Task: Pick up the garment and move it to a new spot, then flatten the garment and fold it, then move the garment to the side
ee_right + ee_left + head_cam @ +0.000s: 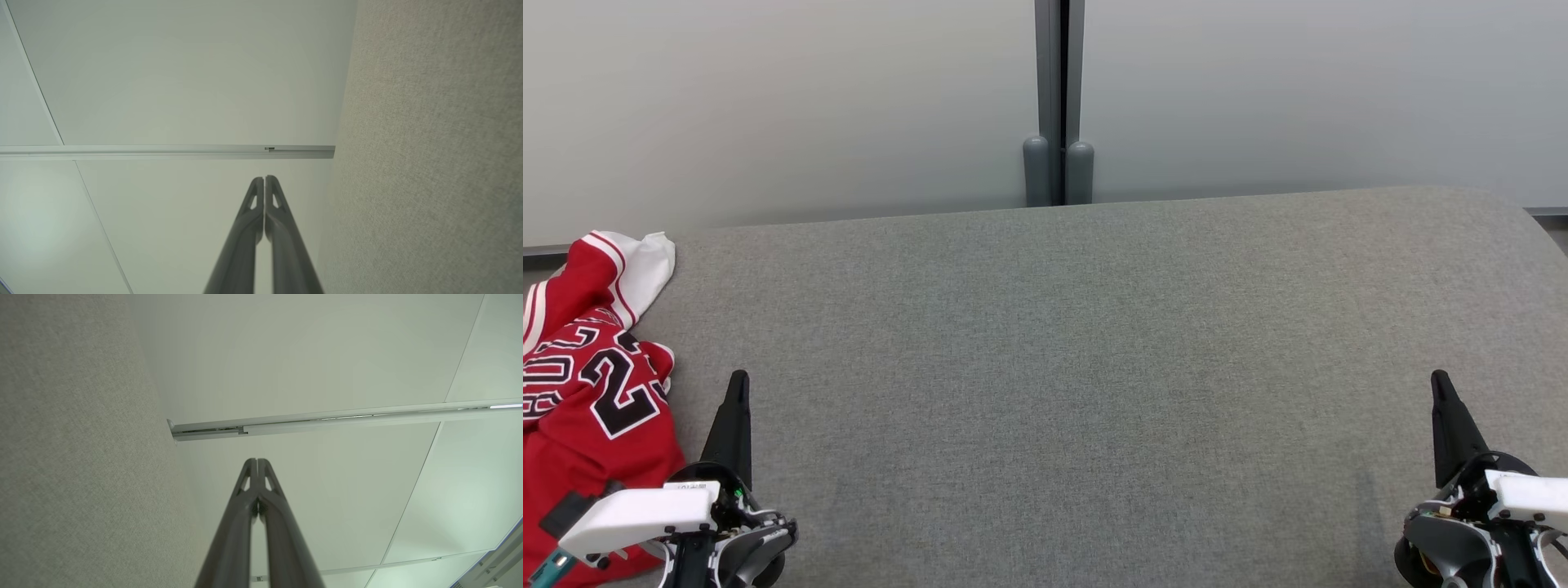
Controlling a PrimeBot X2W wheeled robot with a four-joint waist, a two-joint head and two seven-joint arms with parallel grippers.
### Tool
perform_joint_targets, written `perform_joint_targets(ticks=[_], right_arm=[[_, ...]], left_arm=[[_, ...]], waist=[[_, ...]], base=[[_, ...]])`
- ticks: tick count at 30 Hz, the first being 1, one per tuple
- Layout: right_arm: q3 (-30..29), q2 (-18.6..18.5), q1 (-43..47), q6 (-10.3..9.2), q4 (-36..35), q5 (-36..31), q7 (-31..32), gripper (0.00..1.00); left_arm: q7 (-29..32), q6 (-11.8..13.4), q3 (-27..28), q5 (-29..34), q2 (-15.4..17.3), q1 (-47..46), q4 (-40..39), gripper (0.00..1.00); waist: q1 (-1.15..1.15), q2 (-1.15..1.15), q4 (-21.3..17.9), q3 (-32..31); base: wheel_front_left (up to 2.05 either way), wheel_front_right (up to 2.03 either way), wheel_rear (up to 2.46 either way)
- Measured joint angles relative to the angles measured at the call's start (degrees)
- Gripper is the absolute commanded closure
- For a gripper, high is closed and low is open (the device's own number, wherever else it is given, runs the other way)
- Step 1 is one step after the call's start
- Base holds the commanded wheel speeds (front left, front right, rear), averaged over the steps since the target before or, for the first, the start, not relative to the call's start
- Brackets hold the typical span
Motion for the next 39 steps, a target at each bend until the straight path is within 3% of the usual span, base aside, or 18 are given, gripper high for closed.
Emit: perform_joint_targets(ticks=[39], right_arm=[[0.0, 0.0, 0.0, 0.00, 0.0, 0.0, 0.0, 1.00]], left_arm=[[0.0, 0.0, 0.0, 0.0, 0.0, 0.0, 0.0, 1.00]], waist=[[0.00, 0.00, 0.0, 0.0]], base=[[0.00, 0.00, 0.00]])
